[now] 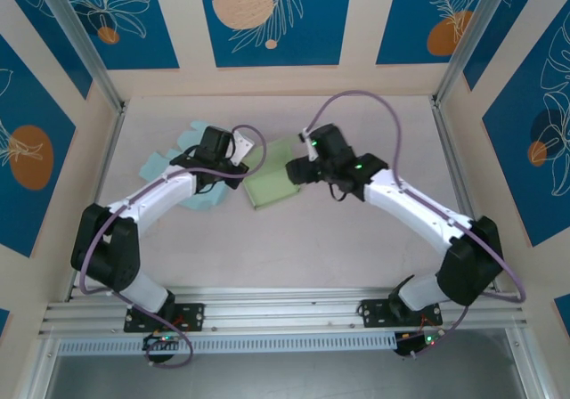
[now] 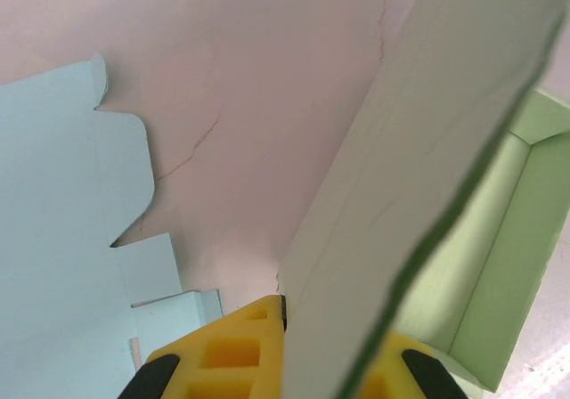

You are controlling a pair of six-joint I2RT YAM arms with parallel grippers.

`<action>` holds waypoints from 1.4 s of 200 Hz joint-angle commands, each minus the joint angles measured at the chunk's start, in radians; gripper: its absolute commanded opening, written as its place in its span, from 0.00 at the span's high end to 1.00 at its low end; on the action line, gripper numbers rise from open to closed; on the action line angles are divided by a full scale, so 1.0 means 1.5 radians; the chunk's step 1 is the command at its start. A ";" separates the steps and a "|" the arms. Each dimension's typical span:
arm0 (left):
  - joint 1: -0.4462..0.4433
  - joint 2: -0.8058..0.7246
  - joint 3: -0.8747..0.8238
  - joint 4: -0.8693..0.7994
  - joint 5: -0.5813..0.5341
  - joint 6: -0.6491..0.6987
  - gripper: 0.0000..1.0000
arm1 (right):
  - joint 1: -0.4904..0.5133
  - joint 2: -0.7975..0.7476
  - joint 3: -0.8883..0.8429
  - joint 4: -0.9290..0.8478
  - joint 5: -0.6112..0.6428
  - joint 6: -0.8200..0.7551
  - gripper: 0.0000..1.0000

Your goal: Fold the paper box

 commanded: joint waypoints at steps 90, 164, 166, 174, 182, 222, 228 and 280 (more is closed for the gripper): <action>0.013 0.043 0.052 -0.041 0.053 0.057 1.00 | -0.119 0.194 0.159 -0.010 -0.225 -0.147 0.18; 0.021 0.040 0.063 -0.025 0.142 0.107 1.00 | -0.154 0.195 0.155 -0.014 -0.269 -0.197 0.17; 0.021 0.041 0.064 -0.024 0.145 0.108 1.00 | -0.154 0.193 0.152 -0.011 -0.267 -0.194 0.17; 0.021 0.047 0.071 -0.025 0.155 0.110 1.00 | -0.153 0.185 0.130 0.002 -0.262 -0.172 0.17; 0.021 0.053 0.077 -0.027 0.162 0.113 1.00 | -0.154 0.176 0.108 0.017 -0.253 -0.149 0.17; 0.021 0.086 0.104 -0.034 0.173 0.107 0.99 | -0.139 0.112 -0.001 0.074 -0.196 -0.053 0.20; 0.021 0.089 0.105 -0.032 0.172 0.104 0.98 | -0.136 0.106 -0.012 0.079 -0.187 -0.042 0.21; 0.021 0.106 0.118 -0.024 0.185 0.099 0.97 | -0.106 0.132 -0.020 0.111 -0.106 -0.020 0.35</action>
